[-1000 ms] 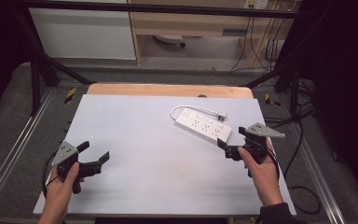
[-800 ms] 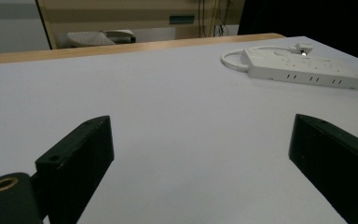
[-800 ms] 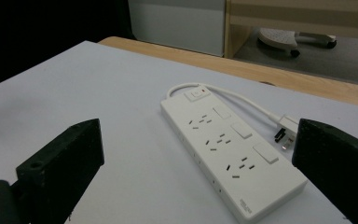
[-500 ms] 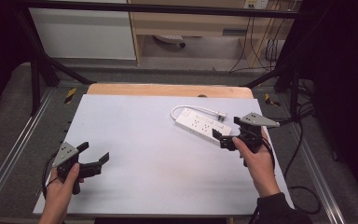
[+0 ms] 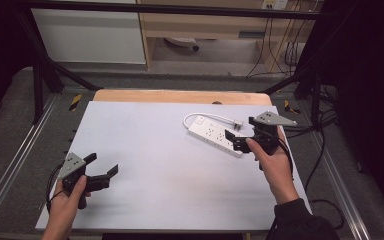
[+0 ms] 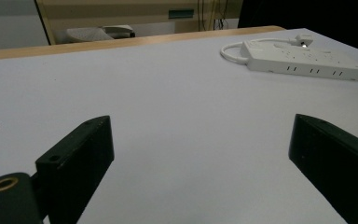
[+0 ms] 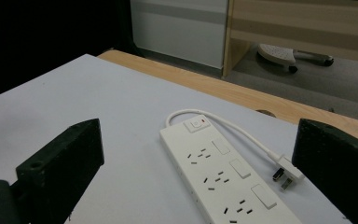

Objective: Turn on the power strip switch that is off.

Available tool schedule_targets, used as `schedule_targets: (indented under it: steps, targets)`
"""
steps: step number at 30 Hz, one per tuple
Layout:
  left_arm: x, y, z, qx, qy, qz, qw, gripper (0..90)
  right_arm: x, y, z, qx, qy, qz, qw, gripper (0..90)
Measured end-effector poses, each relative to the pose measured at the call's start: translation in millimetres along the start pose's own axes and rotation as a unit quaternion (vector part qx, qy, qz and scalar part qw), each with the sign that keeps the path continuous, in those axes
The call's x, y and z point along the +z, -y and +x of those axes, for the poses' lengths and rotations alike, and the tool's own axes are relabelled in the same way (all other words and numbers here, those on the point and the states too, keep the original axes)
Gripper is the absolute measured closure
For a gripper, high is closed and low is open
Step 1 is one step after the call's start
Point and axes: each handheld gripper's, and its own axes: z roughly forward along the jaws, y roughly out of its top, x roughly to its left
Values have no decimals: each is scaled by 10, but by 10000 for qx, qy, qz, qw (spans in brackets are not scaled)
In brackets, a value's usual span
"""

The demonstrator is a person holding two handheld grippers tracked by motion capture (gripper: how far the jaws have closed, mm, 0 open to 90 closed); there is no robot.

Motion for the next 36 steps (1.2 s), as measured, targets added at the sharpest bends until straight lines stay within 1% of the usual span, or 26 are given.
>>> schedule_targets:
  steps: [4, 7, 10, 12, 15, 19, 23, 27, 33, 34, 36]
  targets:
    - [9, 2, -3, 7, 28, 20, 10000, 66, 31, -45, -1, 6, 10, -35, 10000, 28]
    - [14, 3, -6, 20, 38, 31, 10000, 66, 85, -109, -28, 12, 59, -59, 10000, 28]
    - [12, 6, -6, 23, 29, 35, 10000, 65, 111, -136, -40, -3, 71, -59, 10000, 28]
    - [13, 7, -4, 18, 19, 36, 10000, 66, 148, -185, -60, -66, 106, -76, 9999, 30]
    - [16, 9, -3, 41, 21, 59, 10000, 66, 180, -228, -74, -54, 128, -114, 9998, 31]
    - [13, 9, -1, 8, -53, 37, 10000, 58, 204, -264, -79, -39, 147, -128, 9998, 33]
    - [8, 10, 10, -35, -82, 33, 10000, 57, 242, -302, -77, -26, 141, -98, 9998, 33]
    - [10, 10, 6, -23, -59, 40, 10000, 57, 288, -328, -87, -24, 158, -68, 9998, 33]
    - [13, 11, 2, -14, -33, 49, 10000, 57, 366, -367, -115, 21, 124, -20, 9999, 32]
    - [13, 11, 2, -8, -34, 51, 10000, 57, 398, -385, -124, 18, 181, -2, 9998, 34]
    - [14, 11, 0, -12, -29, 53, 10000, 57, 428, -403, -133, 27, 208, -17, 9998, 32]
